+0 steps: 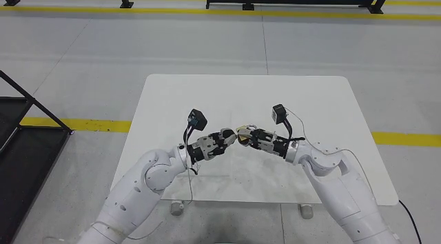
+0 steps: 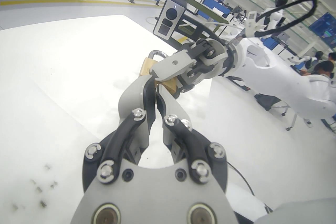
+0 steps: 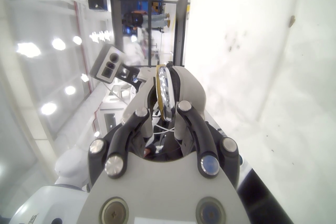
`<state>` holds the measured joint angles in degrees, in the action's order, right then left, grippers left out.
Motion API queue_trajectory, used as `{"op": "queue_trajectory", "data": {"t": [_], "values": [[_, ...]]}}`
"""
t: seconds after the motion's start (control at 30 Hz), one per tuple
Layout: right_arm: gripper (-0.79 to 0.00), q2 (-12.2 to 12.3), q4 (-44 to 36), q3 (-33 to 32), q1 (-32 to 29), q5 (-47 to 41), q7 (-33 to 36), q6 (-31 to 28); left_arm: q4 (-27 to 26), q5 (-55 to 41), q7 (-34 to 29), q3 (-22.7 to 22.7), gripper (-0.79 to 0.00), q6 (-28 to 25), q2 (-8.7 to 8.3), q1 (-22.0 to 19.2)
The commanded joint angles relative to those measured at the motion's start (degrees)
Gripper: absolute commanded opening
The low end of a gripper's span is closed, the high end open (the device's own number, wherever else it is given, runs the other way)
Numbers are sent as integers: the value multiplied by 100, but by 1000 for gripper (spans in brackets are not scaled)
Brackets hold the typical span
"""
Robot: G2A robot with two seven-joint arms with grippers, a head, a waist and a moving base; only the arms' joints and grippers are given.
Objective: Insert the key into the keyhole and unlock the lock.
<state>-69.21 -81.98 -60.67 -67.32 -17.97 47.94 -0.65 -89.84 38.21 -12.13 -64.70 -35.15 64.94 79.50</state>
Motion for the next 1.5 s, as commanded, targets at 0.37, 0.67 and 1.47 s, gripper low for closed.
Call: {"op": "queue_trajectory", "data": {"t": [0.37, 0.67, 1.47], "values": [[-785, 1, 41, 8, 18, -22, -3, 3, -201, 729, 332, -38, -785, 177, -9, 90], [-785, 1, 61, 23, 30, -25, 8, -9, -292, 1160, 492, -16, -785, 267, -9, 129], [-785, 2, 99, 45, 35, -41, -6, -19, -398, 1749, 757, -40, -785, 237, -29, 256]]}}
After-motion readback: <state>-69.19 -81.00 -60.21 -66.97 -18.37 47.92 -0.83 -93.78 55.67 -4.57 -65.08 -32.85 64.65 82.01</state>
